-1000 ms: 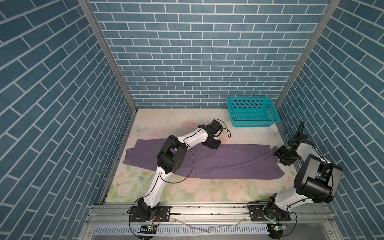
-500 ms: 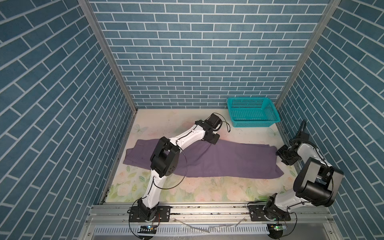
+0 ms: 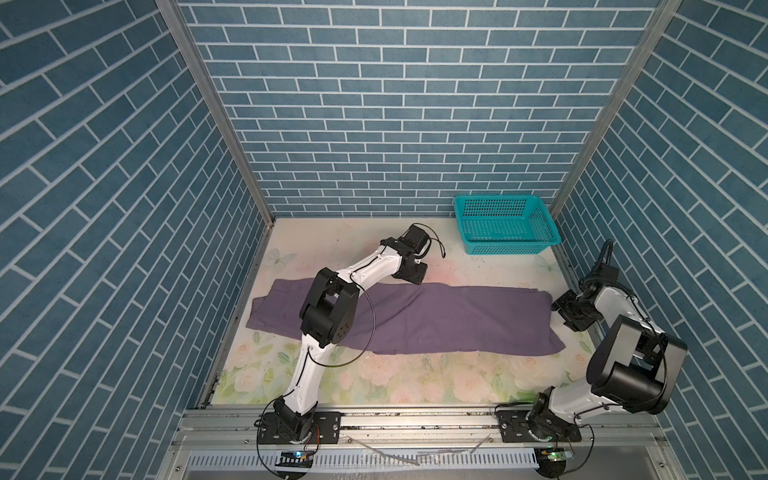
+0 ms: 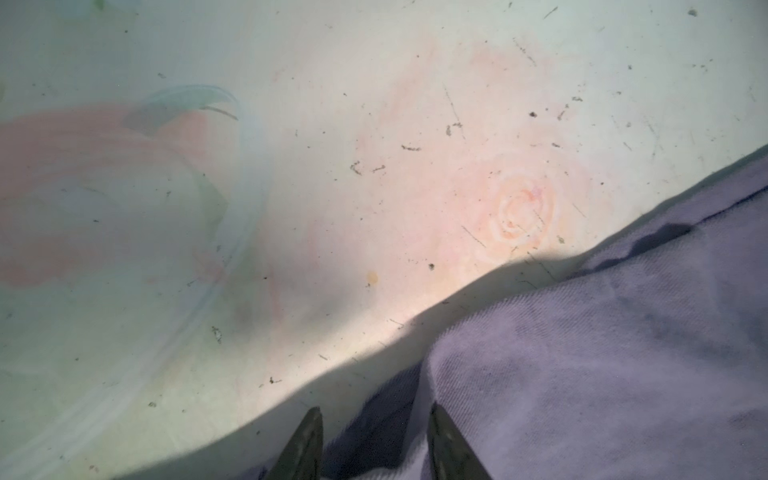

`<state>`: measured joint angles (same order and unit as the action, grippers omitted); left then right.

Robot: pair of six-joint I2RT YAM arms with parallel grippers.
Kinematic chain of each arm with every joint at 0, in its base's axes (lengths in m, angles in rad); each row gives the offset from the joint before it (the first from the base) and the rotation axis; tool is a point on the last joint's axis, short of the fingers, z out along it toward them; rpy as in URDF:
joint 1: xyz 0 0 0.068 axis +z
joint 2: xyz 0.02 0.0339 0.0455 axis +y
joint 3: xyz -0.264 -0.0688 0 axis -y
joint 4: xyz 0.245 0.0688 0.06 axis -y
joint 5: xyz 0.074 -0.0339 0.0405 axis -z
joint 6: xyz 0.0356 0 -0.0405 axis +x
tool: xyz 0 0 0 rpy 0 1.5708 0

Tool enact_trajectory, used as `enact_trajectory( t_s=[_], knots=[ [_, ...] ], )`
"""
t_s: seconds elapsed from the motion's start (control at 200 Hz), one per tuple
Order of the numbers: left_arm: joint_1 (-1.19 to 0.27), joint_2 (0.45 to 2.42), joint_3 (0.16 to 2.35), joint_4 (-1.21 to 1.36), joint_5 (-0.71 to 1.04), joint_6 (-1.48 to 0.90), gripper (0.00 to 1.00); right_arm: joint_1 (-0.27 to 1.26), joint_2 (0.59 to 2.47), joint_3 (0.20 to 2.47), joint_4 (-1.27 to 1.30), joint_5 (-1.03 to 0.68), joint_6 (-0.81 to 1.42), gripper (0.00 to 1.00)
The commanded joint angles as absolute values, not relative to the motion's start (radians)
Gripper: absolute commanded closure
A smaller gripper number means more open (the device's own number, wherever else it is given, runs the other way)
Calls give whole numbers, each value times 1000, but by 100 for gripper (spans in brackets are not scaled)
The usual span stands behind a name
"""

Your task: Fold and stack the trousers

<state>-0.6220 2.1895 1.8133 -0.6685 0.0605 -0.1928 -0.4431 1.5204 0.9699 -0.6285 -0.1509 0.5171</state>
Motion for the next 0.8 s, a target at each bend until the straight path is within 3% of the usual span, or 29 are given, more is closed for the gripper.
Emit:
enact_trajectory(
  t_s=[0.0,0.22,0.27,0.39,0.455,0.61,0.795],
  knots=[
    [-596,2108,1774,-684,18,-217,53,-438,1531,1019,-667,-146,509,47],
    [-514,1882,1552,-655,-76,-315,49,-406,1557,957,-615,-122,532,41],
    [-477,1829,1492,-648,-89,-352,43,-392,1564,951,-614,-112,532,38],
    [-359,1724,1321,-617,-83,-437,18,-361,1591,955,-611,-99,528,39],
    [-295,1679,1224,-587,-83,-466,12,-359,1603,953,-598,-107,529,42],
    [-145,1609,1073,-520,-97,-531,9,-359,1632,967,-585,-98,526,44],
    [-3,1583,1086,-576,-131,-578,6,-358,1627,958,-551,-98,536,42]
  ],
)
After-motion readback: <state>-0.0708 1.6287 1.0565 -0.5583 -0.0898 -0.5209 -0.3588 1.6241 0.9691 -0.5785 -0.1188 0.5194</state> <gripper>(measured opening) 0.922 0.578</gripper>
